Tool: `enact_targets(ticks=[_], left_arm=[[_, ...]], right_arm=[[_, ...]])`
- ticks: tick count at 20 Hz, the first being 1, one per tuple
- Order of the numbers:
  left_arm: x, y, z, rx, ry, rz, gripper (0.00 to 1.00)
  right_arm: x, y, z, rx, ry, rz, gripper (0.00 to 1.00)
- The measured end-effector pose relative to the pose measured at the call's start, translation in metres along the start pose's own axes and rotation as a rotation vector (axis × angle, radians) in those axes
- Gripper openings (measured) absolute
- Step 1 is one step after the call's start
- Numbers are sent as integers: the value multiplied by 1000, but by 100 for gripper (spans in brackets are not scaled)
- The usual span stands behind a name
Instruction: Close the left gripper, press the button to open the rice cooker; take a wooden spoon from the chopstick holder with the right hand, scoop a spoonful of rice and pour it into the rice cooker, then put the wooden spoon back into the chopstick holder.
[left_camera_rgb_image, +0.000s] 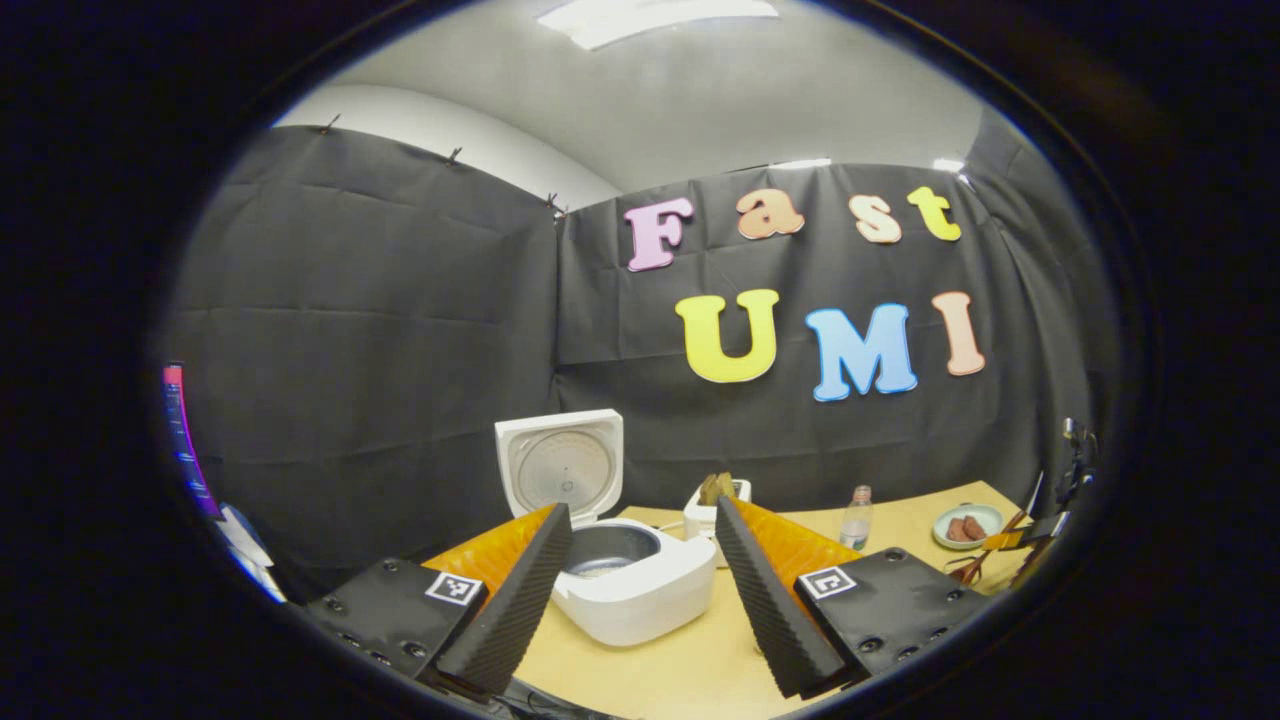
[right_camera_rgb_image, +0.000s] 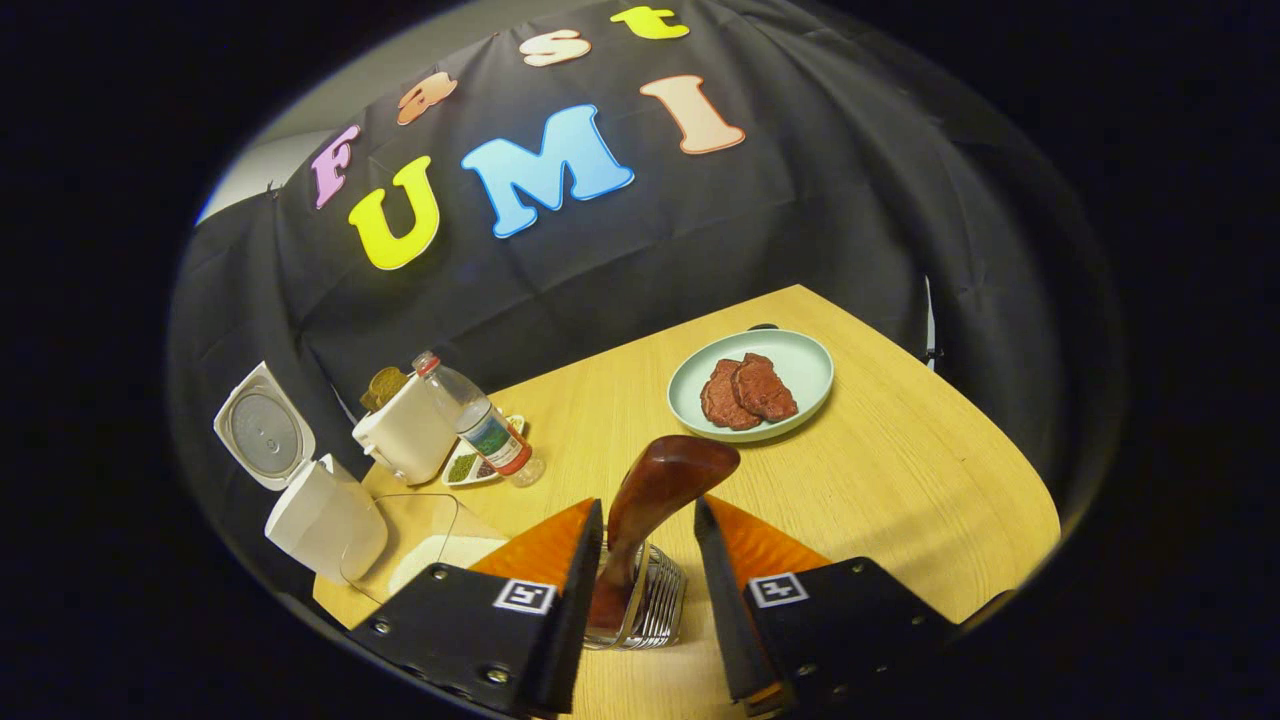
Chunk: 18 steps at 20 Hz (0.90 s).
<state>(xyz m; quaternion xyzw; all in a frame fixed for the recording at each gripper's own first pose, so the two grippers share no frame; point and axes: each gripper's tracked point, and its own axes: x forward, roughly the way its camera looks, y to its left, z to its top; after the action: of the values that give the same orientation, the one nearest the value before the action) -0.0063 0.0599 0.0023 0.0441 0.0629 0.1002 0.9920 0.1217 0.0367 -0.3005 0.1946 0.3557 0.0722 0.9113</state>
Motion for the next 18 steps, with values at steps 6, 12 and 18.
enact_targets(ticks=[6, 12, 18], left_arm=[[-2, -11, -3, -21, 8, 7, 99], [2, -23, -9, -19, 7, 7, 99], [29, -26, -20, -70, 12, -61, 99]], right_arm=[[3, 18, -2, 24, 35, 67, 16], [-22, 39, 23, -92, -17, 124, 16], [-51, 64, 63, -138, -108, 112, 16]])
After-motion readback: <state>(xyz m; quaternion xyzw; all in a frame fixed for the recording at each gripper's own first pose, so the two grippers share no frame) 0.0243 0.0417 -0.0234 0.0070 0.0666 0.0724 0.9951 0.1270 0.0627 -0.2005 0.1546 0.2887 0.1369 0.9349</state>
